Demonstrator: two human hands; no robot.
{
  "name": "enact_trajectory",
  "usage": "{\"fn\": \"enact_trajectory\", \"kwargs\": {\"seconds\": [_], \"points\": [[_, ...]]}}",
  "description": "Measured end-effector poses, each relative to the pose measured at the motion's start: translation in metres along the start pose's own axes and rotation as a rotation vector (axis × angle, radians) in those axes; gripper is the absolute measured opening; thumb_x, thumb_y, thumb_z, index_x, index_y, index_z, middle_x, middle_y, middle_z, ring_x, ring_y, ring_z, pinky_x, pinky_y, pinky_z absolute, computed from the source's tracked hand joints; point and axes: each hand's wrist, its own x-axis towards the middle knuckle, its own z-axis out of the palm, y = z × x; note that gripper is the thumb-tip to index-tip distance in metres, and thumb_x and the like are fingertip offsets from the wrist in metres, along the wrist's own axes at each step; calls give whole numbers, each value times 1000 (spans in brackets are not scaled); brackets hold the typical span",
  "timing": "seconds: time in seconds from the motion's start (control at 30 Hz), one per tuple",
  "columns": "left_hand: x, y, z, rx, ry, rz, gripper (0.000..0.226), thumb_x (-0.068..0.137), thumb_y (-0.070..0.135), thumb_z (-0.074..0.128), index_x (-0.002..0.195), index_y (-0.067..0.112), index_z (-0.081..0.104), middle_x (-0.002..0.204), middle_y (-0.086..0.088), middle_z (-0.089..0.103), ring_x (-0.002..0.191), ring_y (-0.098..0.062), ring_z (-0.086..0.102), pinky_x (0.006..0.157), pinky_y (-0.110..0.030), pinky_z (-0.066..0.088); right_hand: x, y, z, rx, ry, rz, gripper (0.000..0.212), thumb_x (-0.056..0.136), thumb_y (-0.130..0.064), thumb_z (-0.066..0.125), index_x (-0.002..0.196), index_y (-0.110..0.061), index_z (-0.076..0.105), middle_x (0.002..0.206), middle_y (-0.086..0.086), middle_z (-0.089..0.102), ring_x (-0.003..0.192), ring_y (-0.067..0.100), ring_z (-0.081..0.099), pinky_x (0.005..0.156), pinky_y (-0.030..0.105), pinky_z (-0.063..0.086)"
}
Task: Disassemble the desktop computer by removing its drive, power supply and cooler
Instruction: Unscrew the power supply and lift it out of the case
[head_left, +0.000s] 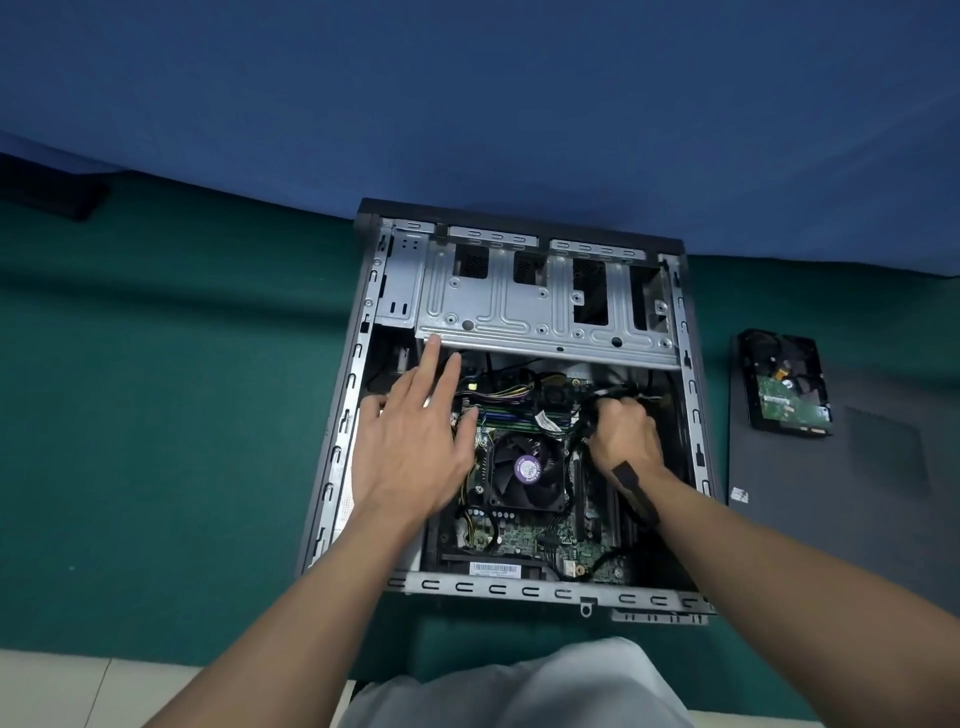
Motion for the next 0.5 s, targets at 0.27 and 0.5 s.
{"fn": "enact_trajectory", "kwargs": {"seconds": [0.27,0.5], "points": [[-2,1,-2,-6,16,-2,64,97,53,27,153,24,21,162,6,-2,131,-15,46,97,-41,37,14,-8,-15,-302,-190,-219,23,86,8,47,96,1,67,90,17,70,86,32,67,64,31,45],[-3,1,-3,-20,22,-6,63,96,52,28,153,23,25,160,6,-4,124,-15,52,97,-43,39,14,0,-10,-399,-189,-365,26,100,-11,36,111,-8,60,102,9,68,82,25,64,64,28,41]]}}
